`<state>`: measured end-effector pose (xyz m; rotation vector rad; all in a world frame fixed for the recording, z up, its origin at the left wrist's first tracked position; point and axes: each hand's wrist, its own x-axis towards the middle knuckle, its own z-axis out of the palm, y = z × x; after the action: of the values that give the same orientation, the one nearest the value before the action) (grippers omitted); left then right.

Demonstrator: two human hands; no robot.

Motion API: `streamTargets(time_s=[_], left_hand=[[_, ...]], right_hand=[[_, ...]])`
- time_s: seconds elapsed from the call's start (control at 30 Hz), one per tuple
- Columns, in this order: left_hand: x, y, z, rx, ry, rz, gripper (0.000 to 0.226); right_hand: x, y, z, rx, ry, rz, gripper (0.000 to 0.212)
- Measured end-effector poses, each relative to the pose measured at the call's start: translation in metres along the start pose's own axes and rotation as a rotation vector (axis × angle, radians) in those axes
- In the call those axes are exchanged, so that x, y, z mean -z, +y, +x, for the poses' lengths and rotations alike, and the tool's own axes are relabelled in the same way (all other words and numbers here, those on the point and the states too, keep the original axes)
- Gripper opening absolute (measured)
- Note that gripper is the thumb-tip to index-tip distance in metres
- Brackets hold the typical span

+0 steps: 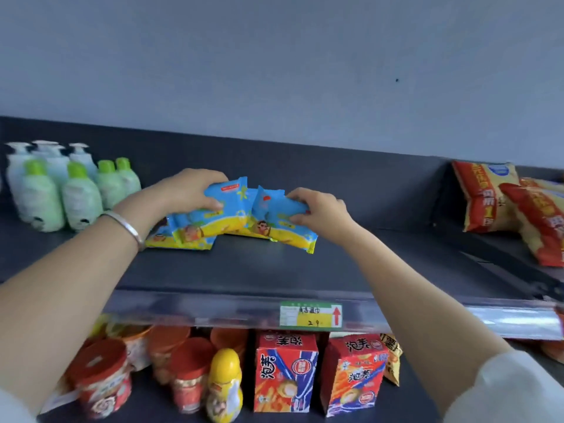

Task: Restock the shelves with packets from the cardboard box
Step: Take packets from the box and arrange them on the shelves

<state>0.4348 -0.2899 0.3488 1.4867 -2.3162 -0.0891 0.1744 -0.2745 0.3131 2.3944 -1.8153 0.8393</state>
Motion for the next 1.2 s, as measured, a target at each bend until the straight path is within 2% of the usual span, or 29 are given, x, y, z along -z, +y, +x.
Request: streamTargets(time_s=[0.3, 0.53, 0.67, 0.8, 0.97, 1.07, 1.2], left_hand=[[0.001, -0.091, 0.003, 0.043, -0.055, -0.044, 0.053], [-0.011, -0.102, 0.017, 0.037, -0.148, -0.019, 0.057], [-0.015, -0.104, 0.023, 0.036, -0.150, -0.021, 0.057], [-0.015, -0.106, 0.025, 0.033, -0.153, -0.031, 0.056], [-0.015, -0.106, 0.025, 0.031, -0.121, -0.041, 0.057], [-0.013, -0.111, 0.020, 0.045, -0.103, -0.051, 0.057], [-0.005, -0.122, 0.011, 0.083, -0.071, -0.037, 0.053]], right_hand=[[-0.064, -0.033, 0.072, -0.011, -0.180, -0.129, 0.038], [-0.075, -0.023, 0.086, -0.059, -0.111, -0.304, 0.045], [-0.085, -0.028, 0.082, 0.002, -0.075, -0.372, 0.061], [-0.088, -0.033, 0.079, 0.066, -0.032, -0.447, 0.066], [-0.088, -0.037, 0.074, 0.087, -0.029, -0.436, 0.064], [-0.089, -0.048, 0.074, 0.141, -0.005, -0.381, 0.056], [-0.099, -0.079, 0.079, 0.265, -0.122, -0.265, 0.044]])
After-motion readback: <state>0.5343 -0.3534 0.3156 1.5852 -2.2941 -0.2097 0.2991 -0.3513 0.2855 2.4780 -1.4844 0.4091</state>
